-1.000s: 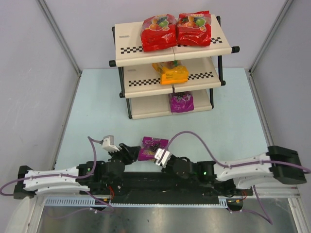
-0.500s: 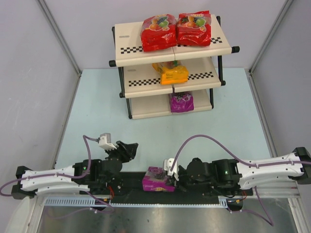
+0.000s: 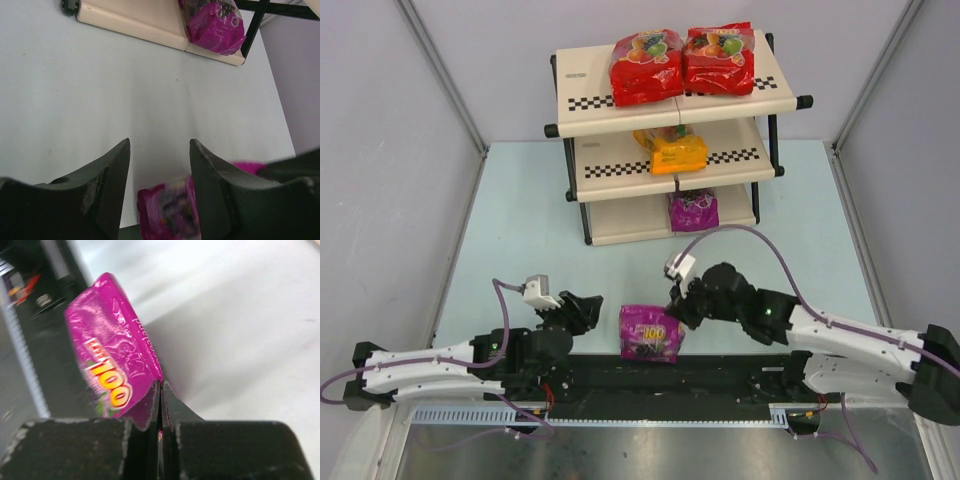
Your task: Place and organize the candy bags onto the shelf
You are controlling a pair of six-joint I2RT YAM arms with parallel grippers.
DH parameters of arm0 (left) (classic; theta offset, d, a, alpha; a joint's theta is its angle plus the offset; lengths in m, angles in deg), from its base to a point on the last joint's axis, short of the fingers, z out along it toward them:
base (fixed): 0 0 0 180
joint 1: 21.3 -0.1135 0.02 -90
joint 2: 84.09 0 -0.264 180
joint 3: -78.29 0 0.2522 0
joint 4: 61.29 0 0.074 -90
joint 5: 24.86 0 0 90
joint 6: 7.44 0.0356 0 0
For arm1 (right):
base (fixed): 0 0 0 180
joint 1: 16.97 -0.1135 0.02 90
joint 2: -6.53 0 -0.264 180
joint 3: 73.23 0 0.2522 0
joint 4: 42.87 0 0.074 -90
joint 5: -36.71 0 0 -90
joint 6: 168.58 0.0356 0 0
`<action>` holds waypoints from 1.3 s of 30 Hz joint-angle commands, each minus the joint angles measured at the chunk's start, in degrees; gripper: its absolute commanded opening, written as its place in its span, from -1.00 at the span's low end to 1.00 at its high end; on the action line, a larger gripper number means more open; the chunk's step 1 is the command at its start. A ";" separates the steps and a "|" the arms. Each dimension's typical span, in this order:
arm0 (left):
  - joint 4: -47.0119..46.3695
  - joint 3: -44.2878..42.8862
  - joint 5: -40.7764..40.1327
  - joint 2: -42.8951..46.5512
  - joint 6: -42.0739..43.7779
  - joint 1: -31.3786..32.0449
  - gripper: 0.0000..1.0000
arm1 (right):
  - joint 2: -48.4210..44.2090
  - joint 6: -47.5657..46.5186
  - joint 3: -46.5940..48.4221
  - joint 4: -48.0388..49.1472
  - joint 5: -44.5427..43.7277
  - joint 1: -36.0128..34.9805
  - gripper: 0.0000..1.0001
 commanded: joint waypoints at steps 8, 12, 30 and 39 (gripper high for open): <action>-2.03 -0.22 0.04 -2.32 0.24 -0.33 0.18 | 15.11 0.35 5.30 17.86 -4.87 16.11 0.16; -3.86 0.65 0.40 -2.50 1.91 -0.24 0.34 | 8.16 3.35 4.60 17.43 -18.28 12.87 0.20; -39.64 10.76 8.39 -16.81 16.51 -0.33 0.68 | 11.65 66.36 -7.53 -0.41 -75.46 -25.64 0.33; -45.35 13.22 11.12 -20.25 14.75 -0.33 0.43 | 16.32 67.43 -7.53 3.36 -73.18 -25.03 0.39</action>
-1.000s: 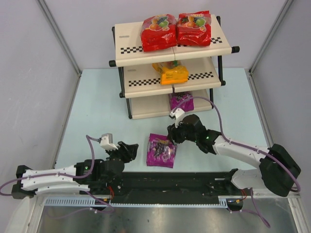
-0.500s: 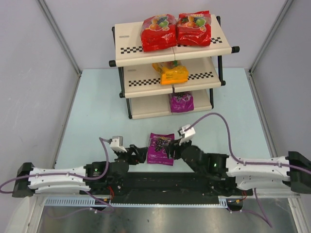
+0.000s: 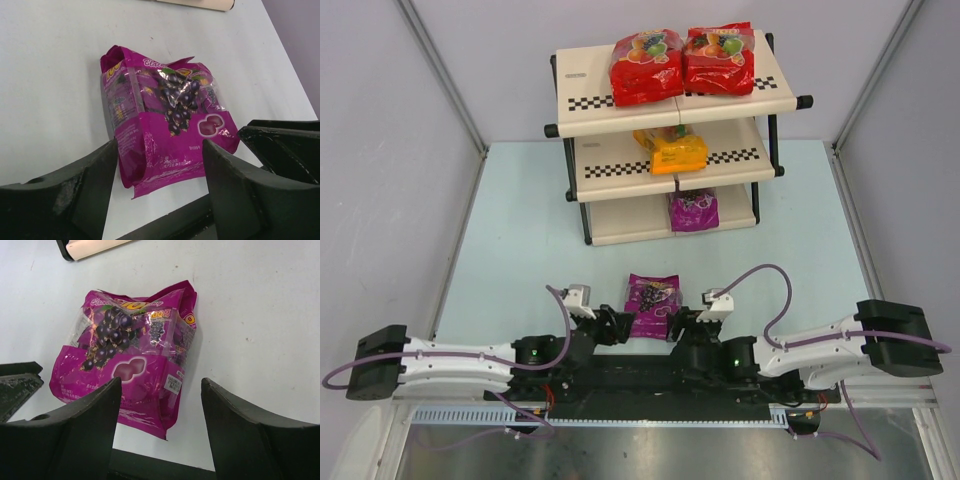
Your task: Place and organize the candy bags onto the shelf
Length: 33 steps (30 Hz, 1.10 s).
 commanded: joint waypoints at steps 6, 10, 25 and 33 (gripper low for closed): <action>-7.29 1.18 4.60 -5.34 -0.95 -0.22 0.36 | 3.77 0.95 0.25 7.47 -0.27 0.77 0.42; -8.26 1.53 5.65 -6.49 -0.95 -0.22 0.28 | 6.23 -1.25 0.34 12.40 2.10 1.29 0.39; -14.68 1.81 7.59 -10.62 -1.21 -0.22 -0.99 | 5.80 -4.67 -0.01 14.07 4.58 3.58 -1.00; -10.72 -4.09 3.10 -3.77 8.43 -2.75 -1.00 | -3.34 -34.19 -0.36 28.10 8.95 9.54 -1.00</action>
